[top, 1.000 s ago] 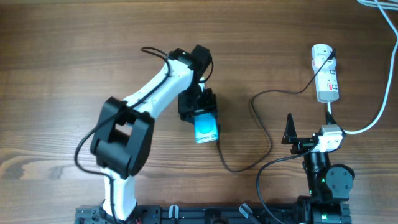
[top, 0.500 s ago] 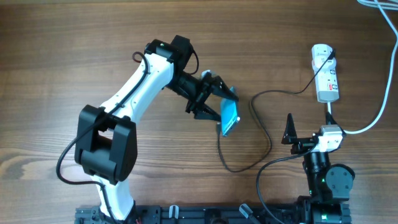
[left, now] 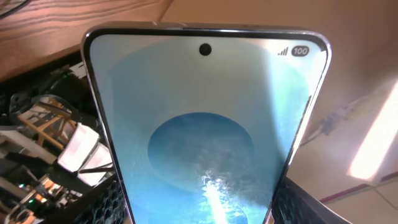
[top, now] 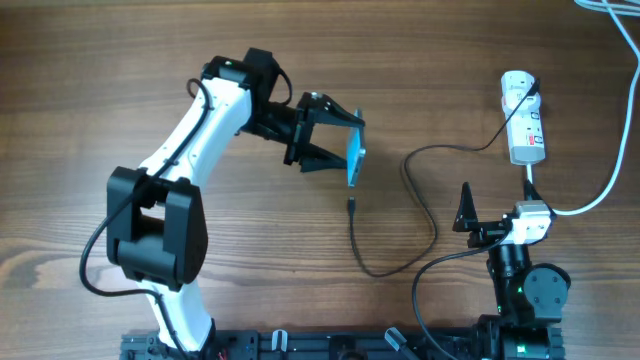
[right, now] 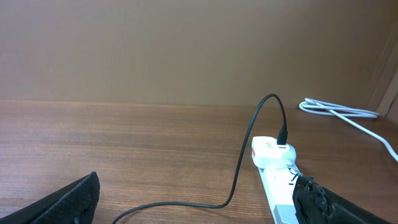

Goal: Plug charger to phone and switch on socket
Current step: 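Lift the phone with the left gripper and tilt it upright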

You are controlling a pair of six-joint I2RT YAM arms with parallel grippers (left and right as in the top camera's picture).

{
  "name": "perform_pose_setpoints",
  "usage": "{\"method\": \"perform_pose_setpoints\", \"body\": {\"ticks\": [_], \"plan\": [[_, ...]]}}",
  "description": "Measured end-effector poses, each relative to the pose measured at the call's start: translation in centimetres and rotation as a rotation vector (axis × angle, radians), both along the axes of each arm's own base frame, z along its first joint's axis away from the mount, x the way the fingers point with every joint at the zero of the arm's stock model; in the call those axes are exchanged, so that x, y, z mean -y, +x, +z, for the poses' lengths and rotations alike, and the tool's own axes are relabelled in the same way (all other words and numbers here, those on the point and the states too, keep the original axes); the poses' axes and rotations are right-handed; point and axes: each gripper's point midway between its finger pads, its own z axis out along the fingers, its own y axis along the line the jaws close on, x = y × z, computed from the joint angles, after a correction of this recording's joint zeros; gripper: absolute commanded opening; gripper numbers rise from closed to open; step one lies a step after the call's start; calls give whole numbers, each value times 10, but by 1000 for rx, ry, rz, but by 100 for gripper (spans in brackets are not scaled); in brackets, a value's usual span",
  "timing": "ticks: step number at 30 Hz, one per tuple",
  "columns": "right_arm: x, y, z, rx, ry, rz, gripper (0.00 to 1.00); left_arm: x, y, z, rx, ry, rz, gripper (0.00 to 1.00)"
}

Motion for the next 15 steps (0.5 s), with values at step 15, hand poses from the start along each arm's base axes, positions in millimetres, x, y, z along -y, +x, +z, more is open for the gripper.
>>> {"method": "perform_pose_setpoints", "body": {"ticks": [15], "plan": [[0,0,0,0,0,0,100,-35,26,8,-50,-34,120,57]]}}
